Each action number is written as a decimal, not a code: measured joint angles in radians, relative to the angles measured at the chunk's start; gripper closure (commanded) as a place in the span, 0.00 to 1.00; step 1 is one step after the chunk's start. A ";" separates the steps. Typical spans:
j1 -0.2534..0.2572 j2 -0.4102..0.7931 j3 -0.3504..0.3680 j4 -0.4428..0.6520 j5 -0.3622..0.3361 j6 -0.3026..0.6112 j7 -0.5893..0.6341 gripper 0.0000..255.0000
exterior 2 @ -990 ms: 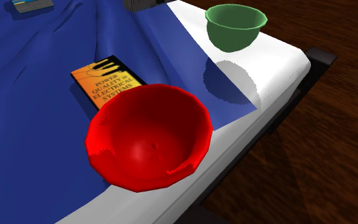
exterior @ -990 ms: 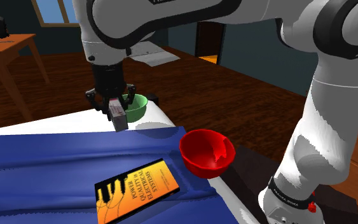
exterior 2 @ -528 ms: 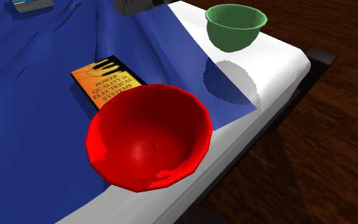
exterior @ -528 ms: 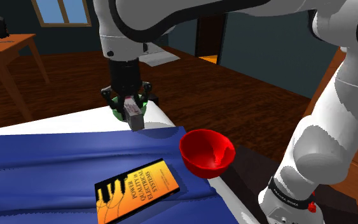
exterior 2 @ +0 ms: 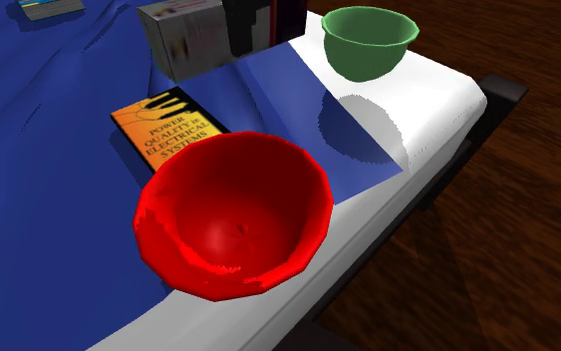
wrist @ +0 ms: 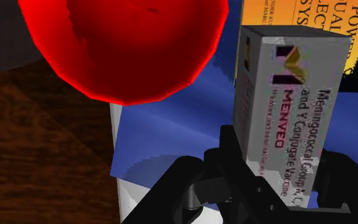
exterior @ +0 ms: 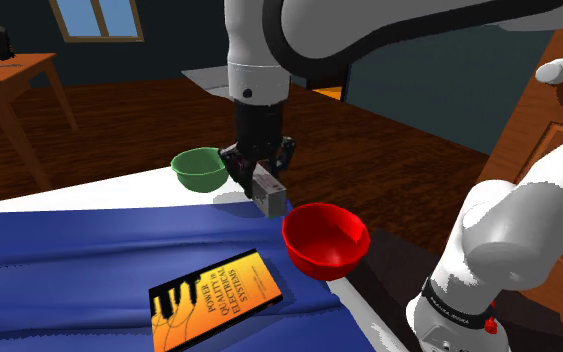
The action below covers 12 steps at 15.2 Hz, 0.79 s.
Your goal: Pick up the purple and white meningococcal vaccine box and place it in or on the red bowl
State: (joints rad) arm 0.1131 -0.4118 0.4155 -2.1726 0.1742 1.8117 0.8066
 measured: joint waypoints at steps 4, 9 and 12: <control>0.034 -0.172 -0.036 -0.125 0.043 -0.045 -0.028 1.00; 0.083 -0.395 -0.084 -0.277 0.073 -0.120 -0.054 1.00; 0.097 -0.457 -0.096 -0.323 0.079 -0.139 -0.058 1.00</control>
State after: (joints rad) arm 0.2105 -0.8688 0.3199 -2.4955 0.2531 1.6728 0.7483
